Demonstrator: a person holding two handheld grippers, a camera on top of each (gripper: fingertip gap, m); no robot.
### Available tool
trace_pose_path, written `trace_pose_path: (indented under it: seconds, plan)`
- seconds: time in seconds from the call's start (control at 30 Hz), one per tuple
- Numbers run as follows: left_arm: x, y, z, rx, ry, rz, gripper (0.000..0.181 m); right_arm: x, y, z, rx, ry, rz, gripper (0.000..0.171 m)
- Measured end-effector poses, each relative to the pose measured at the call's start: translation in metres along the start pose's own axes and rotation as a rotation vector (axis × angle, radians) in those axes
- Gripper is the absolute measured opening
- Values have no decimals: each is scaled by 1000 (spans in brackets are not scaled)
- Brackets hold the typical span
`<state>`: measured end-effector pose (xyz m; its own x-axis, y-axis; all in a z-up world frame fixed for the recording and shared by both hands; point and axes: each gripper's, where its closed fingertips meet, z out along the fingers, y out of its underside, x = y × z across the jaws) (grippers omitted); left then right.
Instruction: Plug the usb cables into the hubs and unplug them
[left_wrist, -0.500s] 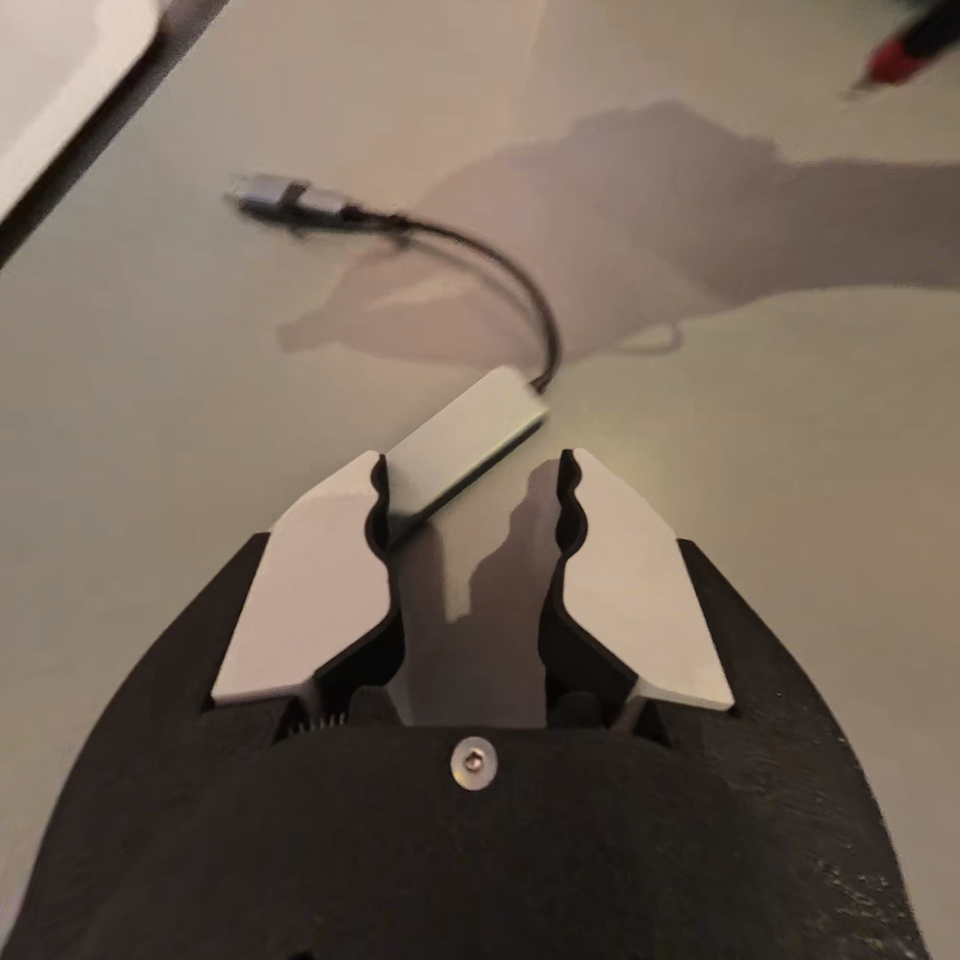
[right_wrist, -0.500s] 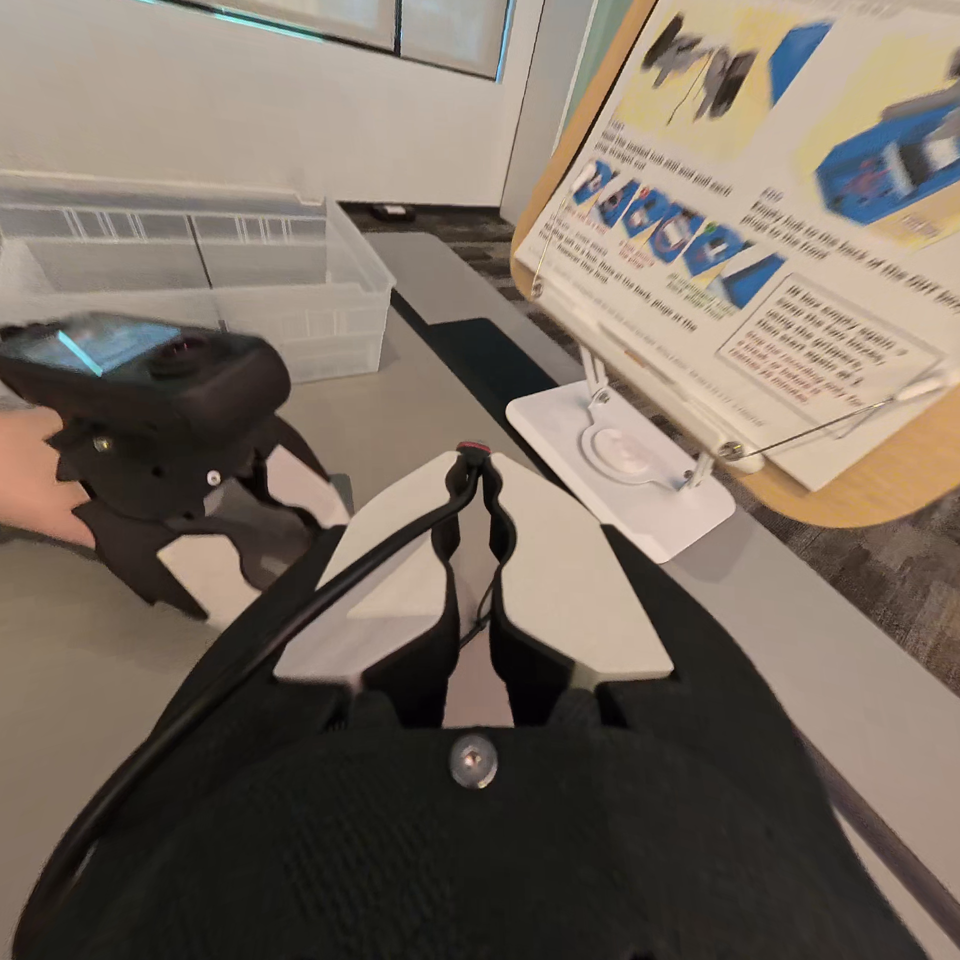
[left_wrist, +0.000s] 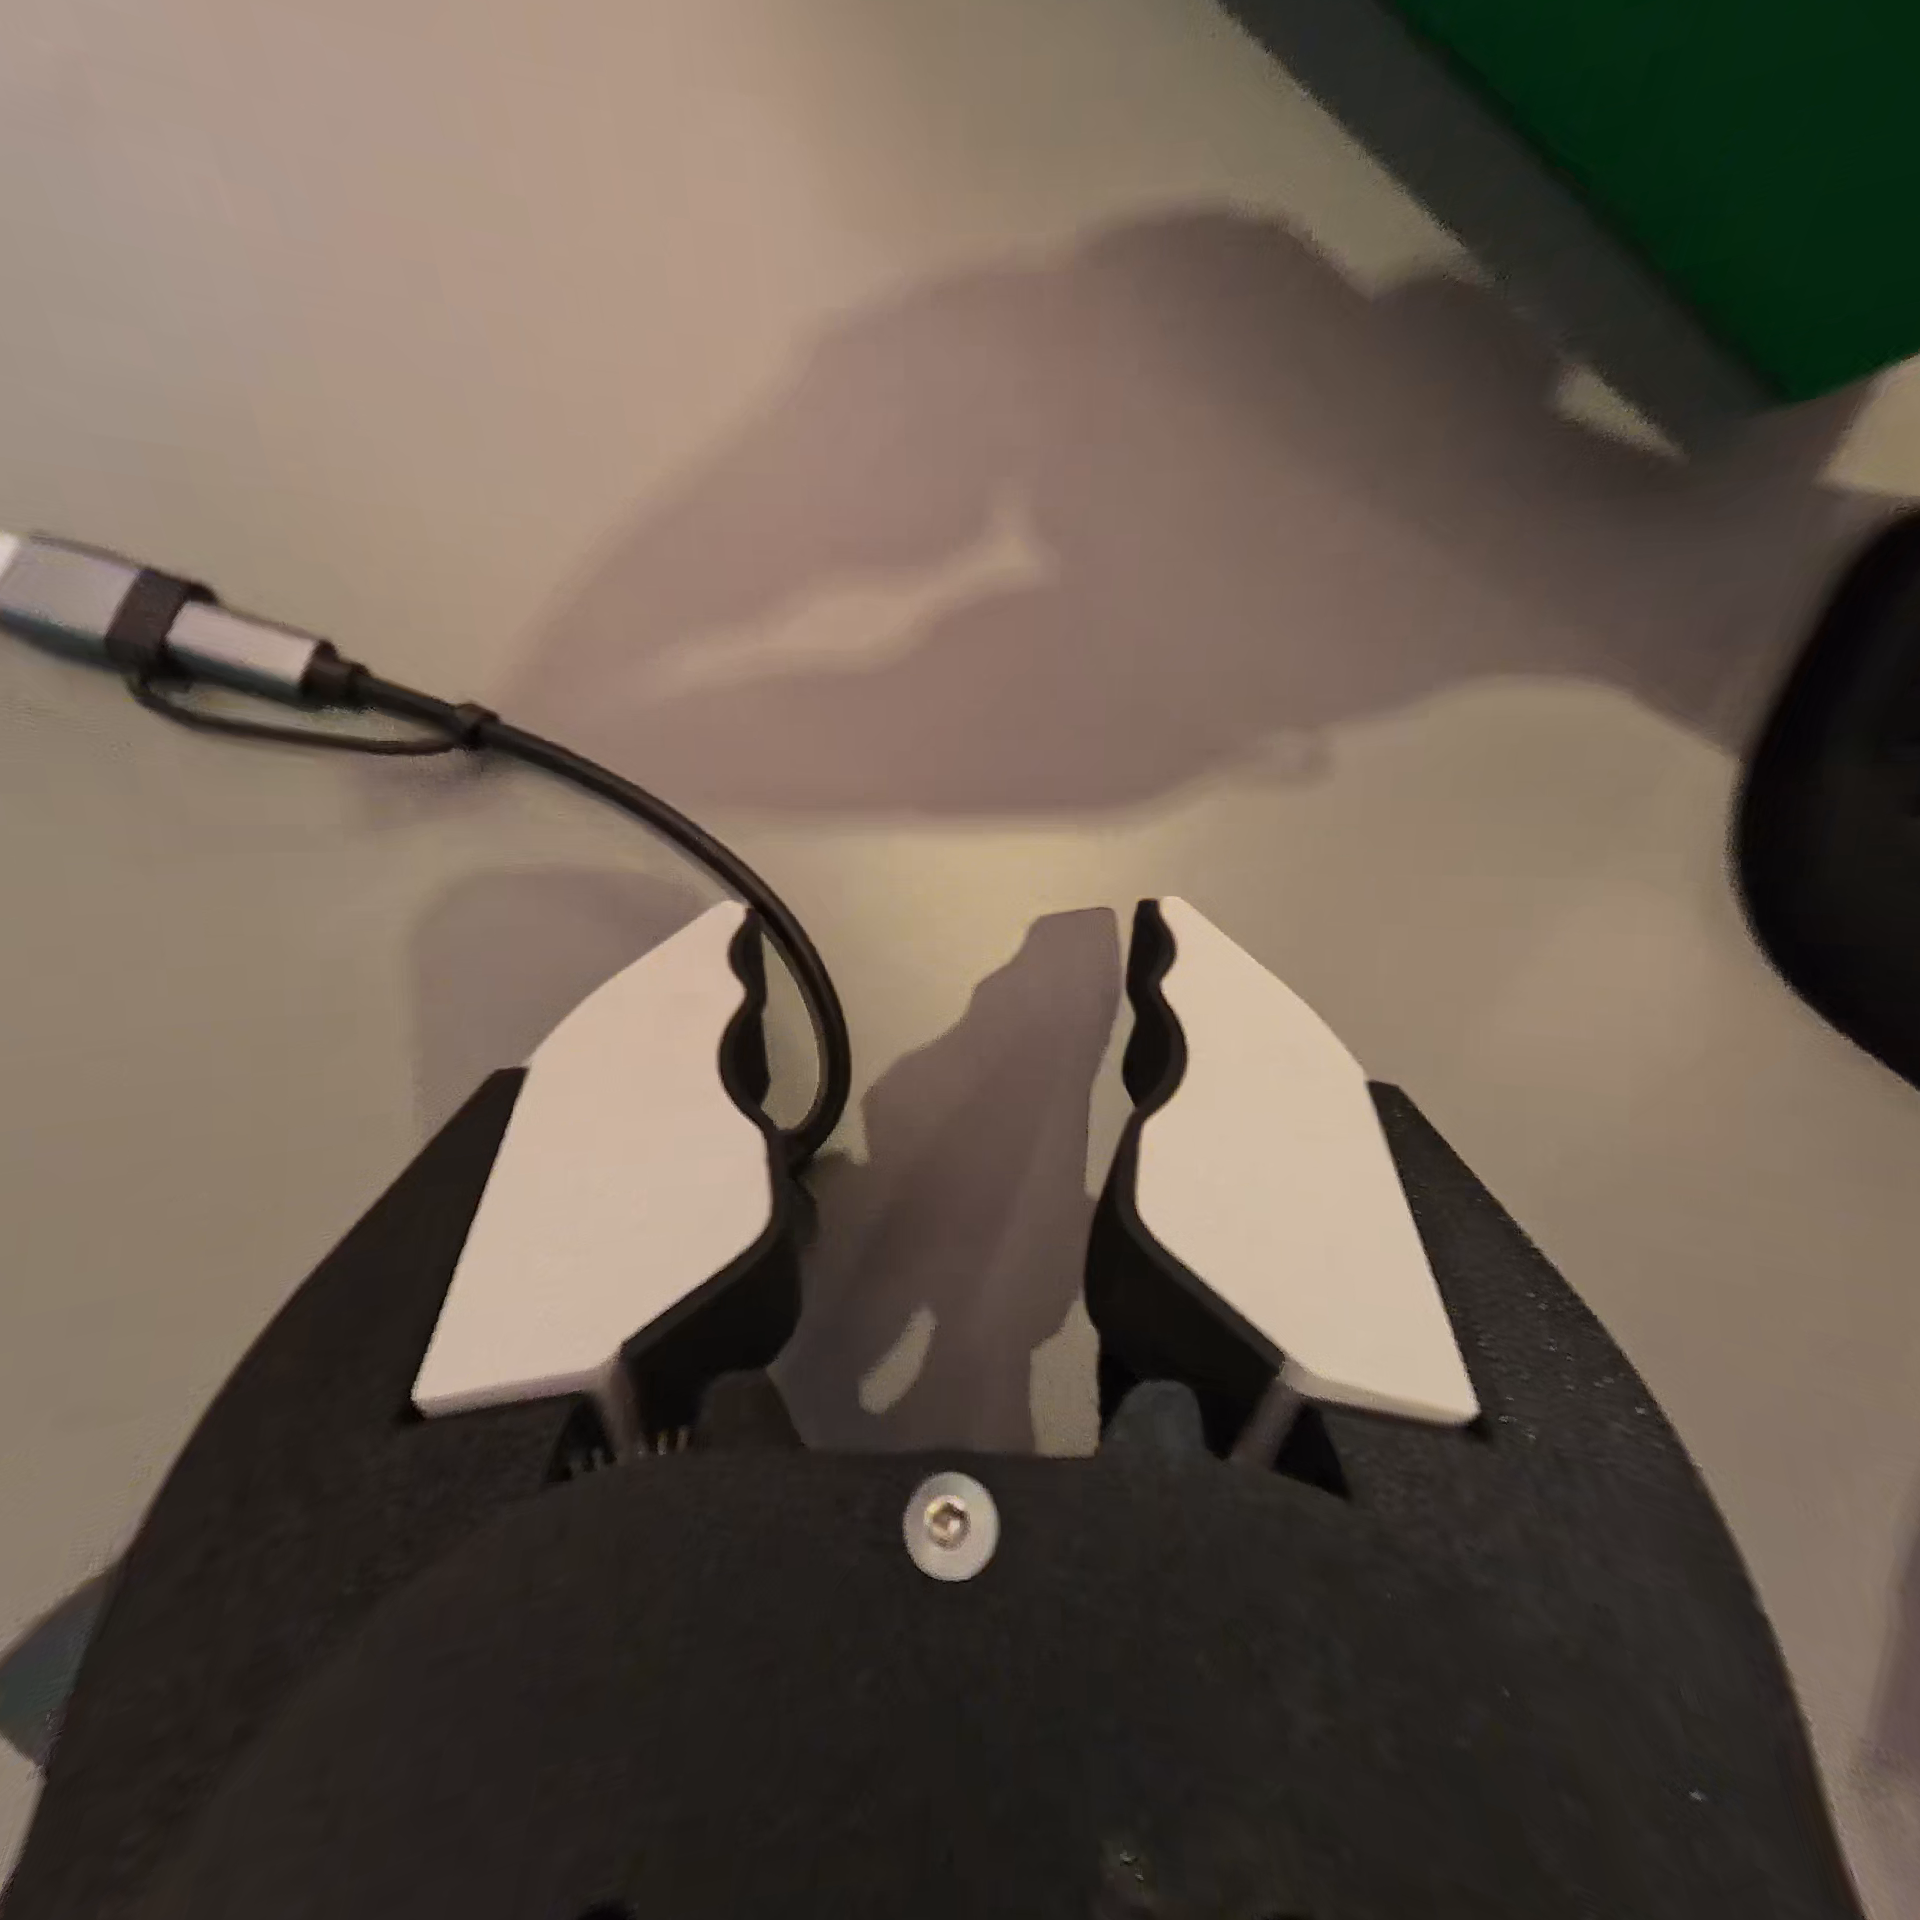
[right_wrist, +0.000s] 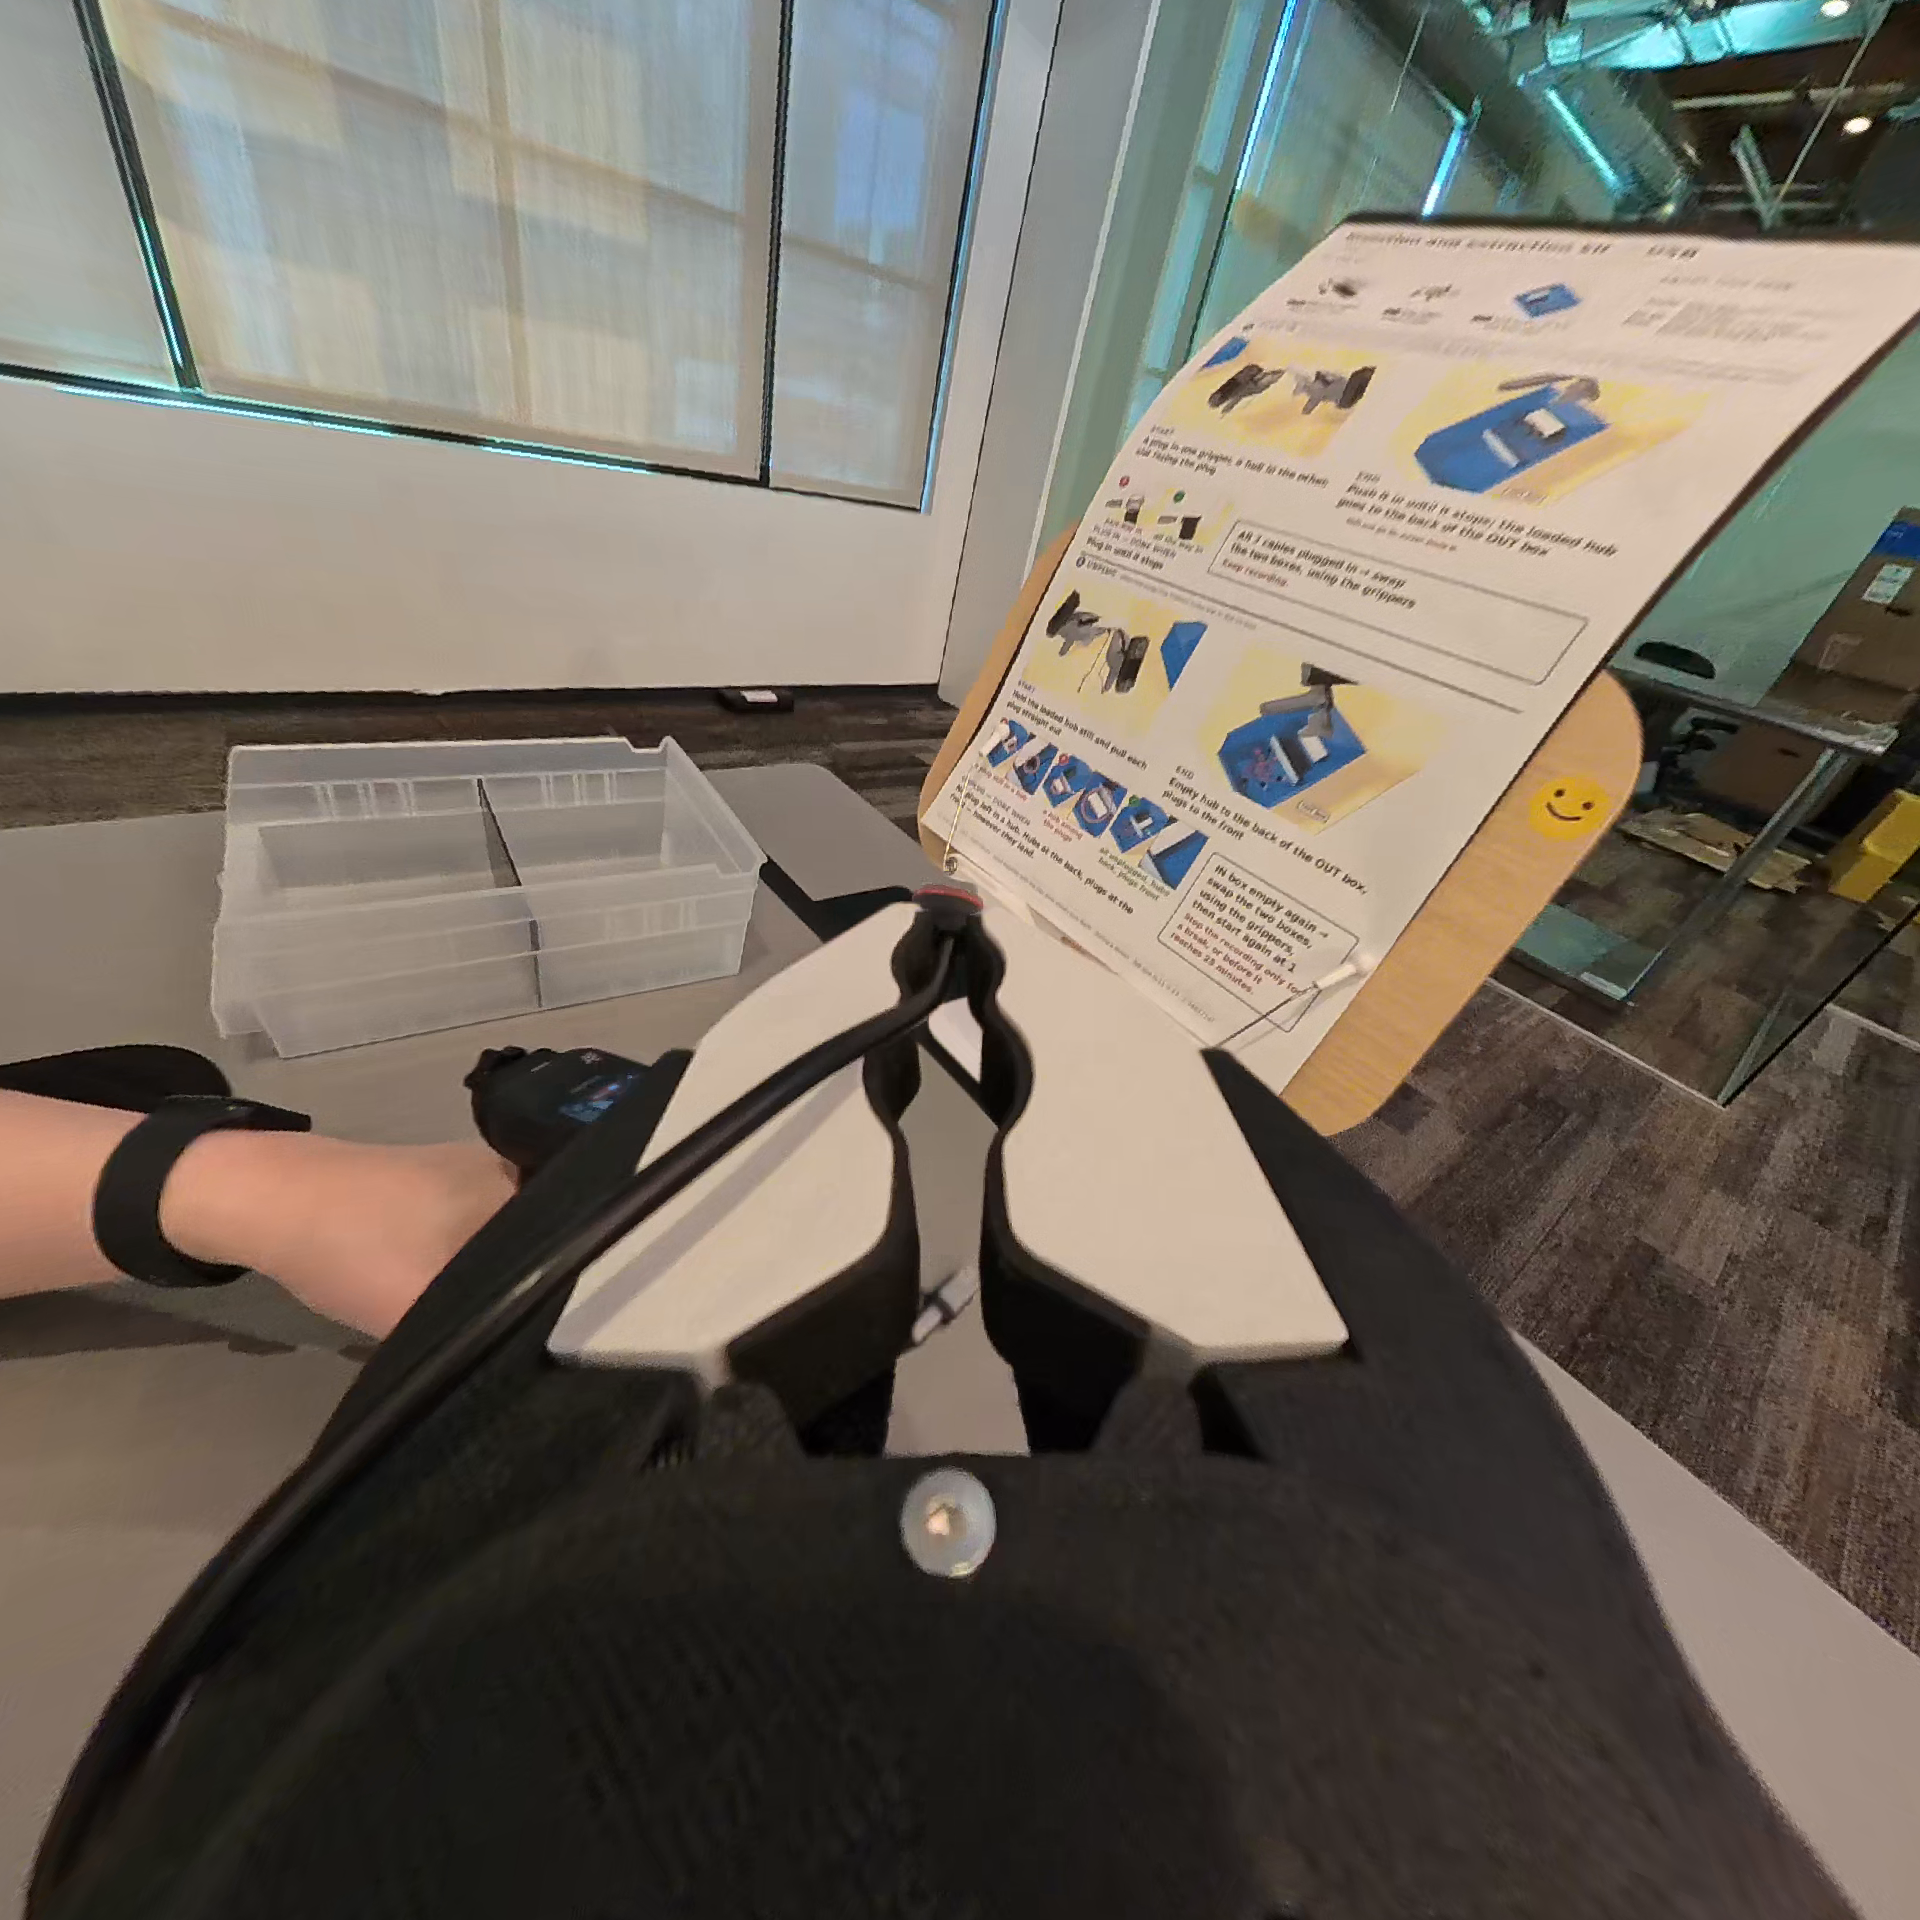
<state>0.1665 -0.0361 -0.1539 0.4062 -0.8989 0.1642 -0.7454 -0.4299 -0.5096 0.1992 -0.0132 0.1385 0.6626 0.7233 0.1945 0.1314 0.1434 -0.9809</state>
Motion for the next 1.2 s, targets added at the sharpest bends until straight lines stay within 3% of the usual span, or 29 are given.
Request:
trace_pose_path:
  seconds: [0.03, 0.2, 0.6, 0.8, 0.97, 1.1, 1.2]
  plan:
    - [10, 5, -2, 0, 37, 1, 62, 1, -2, -3, 8, -2, -1, 6]
    - [50, 48, -26, 4, 175, -78, 53, -2, -10, -8, 38, -30, 7, 6]
    - [32, 149, -94, 73, 23, -359, 45, -18, -25, -15, 81, -87, -14, 6]
    - [1, 168, -122, 134, -134, -433, 50, -24, -26, -14, 78, -103, -26, 6]
    - [-12, 151, -129, 249, -221, -486, 50, -22, -26, -14, 81, -101, -24, 6]
    - [-31, 153, -114, 137, -460, -415, 63, -20, -25, -15, 80, -84, -35, 6]
    - [-37, 161, -103, 44, -542, -381, 61, -19, -25, -15, 80, -72, -51, 7]
